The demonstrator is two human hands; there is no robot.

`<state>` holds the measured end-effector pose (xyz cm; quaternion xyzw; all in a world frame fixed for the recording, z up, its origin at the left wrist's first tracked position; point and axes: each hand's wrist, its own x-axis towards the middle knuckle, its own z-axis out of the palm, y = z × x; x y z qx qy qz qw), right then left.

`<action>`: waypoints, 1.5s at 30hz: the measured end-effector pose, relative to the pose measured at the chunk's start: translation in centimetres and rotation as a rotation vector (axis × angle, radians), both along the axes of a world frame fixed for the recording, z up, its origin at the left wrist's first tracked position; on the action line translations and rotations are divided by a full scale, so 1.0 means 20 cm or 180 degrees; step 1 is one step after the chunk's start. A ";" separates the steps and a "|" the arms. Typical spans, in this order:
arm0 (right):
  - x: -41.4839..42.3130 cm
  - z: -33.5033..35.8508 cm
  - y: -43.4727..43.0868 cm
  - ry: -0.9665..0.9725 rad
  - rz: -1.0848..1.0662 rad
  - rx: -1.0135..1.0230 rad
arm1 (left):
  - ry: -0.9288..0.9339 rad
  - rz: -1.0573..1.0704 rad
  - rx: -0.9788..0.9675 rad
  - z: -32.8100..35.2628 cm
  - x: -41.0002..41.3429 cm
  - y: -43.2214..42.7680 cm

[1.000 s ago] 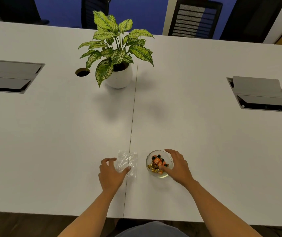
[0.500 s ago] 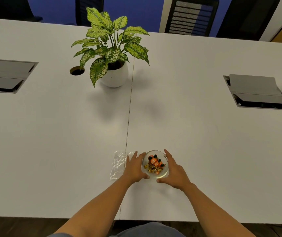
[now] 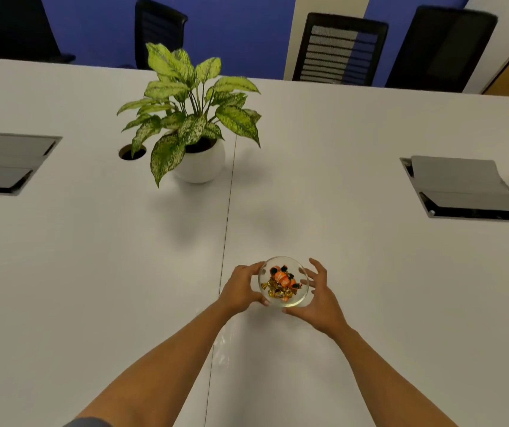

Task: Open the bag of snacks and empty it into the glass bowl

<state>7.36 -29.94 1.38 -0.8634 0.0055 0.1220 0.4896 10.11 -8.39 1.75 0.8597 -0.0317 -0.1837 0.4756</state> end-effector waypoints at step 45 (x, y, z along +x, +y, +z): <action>2.07 -0.27 0.00 0.0272 0.0307 0.0250 | -0.0341 0.0117 0.0997 -0.26 1.92 -0.06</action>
